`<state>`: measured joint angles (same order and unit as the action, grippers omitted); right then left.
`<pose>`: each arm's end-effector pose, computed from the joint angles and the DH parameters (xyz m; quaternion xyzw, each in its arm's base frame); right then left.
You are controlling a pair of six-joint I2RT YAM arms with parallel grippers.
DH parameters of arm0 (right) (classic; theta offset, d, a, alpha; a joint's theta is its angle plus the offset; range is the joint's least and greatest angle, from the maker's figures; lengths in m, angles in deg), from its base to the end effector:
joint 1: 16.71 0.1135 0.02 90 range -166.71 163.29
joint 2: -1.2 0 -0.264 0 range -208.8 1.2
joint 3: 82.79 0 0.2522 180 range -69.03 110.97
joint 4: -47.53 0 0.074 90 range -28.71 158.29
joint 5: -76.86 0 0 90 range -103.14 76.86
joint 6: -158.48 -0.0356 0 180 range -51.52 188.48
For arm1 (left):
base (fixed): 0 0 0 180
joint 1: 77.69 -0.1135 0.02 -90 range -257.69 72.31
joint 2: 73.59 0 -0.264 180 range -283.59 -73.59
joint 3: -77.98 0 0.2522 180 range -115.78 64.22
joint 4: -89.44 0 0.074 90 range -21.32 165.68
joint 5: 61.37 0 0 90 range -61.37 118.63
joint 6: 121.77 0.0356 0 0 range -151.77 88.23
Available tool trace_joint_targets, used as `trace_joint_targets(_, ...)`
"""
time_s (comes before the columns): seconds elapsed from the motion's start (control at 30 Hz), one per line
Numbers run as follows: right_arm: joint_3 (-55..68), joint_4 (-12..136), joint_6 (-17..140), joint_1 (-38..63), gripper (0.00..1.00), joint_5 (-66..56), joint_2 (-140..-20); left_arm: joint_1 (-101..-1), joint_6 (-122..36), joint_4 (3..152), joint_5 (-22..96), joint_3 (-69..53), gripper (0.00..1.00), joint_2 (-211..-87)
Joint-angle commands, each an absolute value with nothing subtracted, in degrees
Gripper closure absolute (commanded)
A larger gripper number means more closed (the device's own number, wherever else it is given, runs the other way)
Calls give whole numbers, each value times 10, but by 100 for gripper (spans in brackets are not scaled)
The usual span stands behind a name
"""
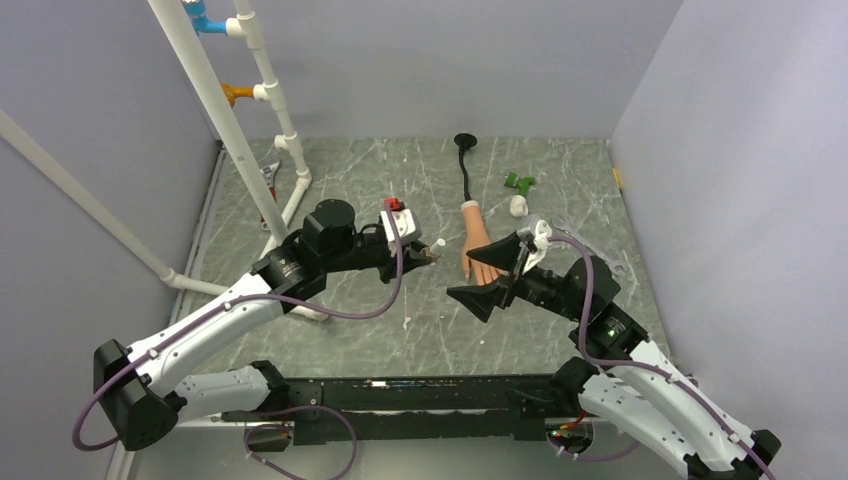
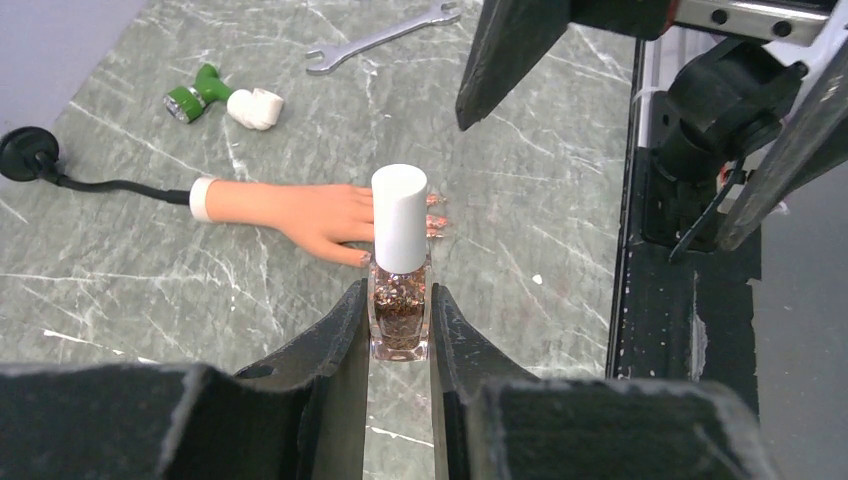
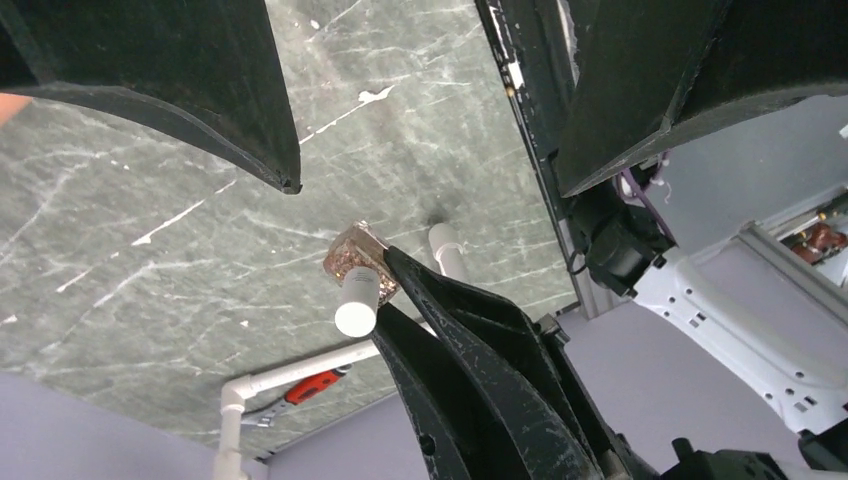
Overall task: Paint the nails
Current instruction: Unscrew the nail polish bottle.
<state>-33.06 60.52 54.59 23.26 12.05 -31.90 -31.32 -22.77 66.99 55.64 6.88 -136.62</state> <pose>0.1025 0.1057 0.3366 -0.3056 0.6147 0.4553 0.5669 0.1624 -0.1938 0.3579 0.4837 0.6137 -0.3657 0.5056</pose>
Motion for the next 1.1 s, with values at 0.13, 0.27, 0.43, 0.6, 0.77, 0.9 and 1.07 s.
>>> trace_joint_targets(0.13, -324, 616, 517, 234, 0, 66, -287, -314, -213, 660, 536, 41, 100, -1425)
trace_joint_targets(0.27, -330, 581, 495, 234, 0, 55, -296, -314, -213, 665, 527, 45, 100, -1422)
trace_joint_targets(0.43, -289, 604, 442, 234, 0, 52, -317, -314, -224, 655, 519, 32, 100, -1427)
trace_joint_targets(0.6, -244, 682, 392, 235, 0, -84, -333, -314, -244, 663, 536, 25, 100, -1418)
trace_joint_targets(0.77, -234, 720, 317, 235, 2, -130, -364, -314, -270, 676, 545, 25, 100, -1413)
trace_joint_targets(0.9, -222, 727, 270, 235, 6, -166, -390, -314, -286, 690, 545, 28, 100, -1407)
trace_joint_targets(1.07, -169, 753, 283, 235, 13, -176, -447, -312, -303, 691, 558, 21, 100, -1424)
